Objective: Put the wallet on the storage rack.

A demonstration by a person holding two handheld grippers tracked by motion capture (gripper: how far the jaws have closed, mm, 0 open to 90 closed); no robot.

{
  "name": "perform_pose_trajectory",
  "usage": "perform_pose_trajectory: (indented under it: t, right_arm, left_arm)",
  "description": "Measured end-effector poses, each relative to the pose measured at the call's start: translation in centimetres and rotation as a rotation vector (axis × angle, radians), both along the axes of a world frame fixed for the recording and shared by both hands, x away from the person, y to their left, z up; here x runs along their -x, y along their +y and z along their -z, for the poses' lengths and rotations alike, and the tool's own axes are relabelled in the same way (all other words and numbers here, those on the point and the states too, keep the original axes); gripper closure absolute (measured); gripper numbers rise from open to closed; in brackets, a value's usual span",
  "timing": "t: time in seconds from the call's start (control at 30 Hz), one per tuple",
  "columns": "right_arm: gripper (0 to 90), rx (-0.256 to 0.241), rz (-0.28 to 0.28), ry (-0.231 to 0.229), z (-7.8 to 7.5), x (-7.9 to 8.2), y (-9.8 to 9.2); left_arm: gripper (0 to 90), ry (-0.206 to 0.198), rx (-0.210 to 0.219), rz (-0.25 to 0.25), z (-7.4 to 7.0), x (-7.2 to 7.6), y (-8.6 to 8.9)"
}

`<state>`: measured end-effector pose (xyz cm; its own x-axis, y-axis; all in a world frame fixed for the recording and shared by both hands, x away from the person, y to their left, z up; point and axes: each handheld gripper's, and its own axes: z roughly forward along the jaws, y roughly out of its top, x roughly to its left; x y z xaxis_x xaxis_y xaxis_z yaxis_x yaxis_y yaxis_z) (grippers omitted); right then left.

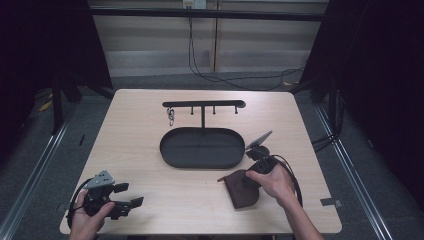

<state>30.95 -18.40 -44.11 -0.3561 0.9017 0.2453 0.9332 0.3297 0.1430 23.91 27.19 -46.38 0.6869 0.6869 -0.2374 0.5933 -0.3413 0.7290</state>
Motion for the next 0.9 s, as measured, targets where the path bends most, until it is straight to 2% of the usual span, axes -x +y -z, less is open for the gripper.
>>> perform_pose_trajectory:
  t: [0.2, 0.4, 0.47, 0.57, 0.8, 0.9]
  right_arm:
    - [65.4, -0.005, -0.007, 0.004, -0.3, -0.2, 0.0]
    - [70.4, -0.006, -0.02, -0.012, -1.0, -0.2, 0.0]
    - [75.7, -0.037, -0.016, -0.028, -1.4, -0.2, -0.1]
    - [76.8, -0.01, -0.025, -0.022, -1.8, -0.2, -0.1]
    - [82.6, -0.018, -0.022, -0.039, -2.8, -0.3, -0.3]
    - [83.4, 0.011, -0.027, -0.044, -3.5, -0.3, -0.3]
  left_arm:
    - [19.1, -0.001, -0.01, -0.004, 0.0, 0.0, 0.0]
    - [19.1, -0.001, -0.013, -0.005, 0.0, 0.0, 0.0]
    - [19.1, 0.006, -0.02, -0.003, 0.1, -0.1, -0.1]
    - [19.1, 0.004, -0.023, -0.005, 0.1, 0.0, -0.1]
    - [19.1, 0.006, -0.021, -0.006, 0.1, -0.1, -0.1]
    - [19.1, 0.005, -0.023, -0.002, 0.1, -0.1, -0.1]
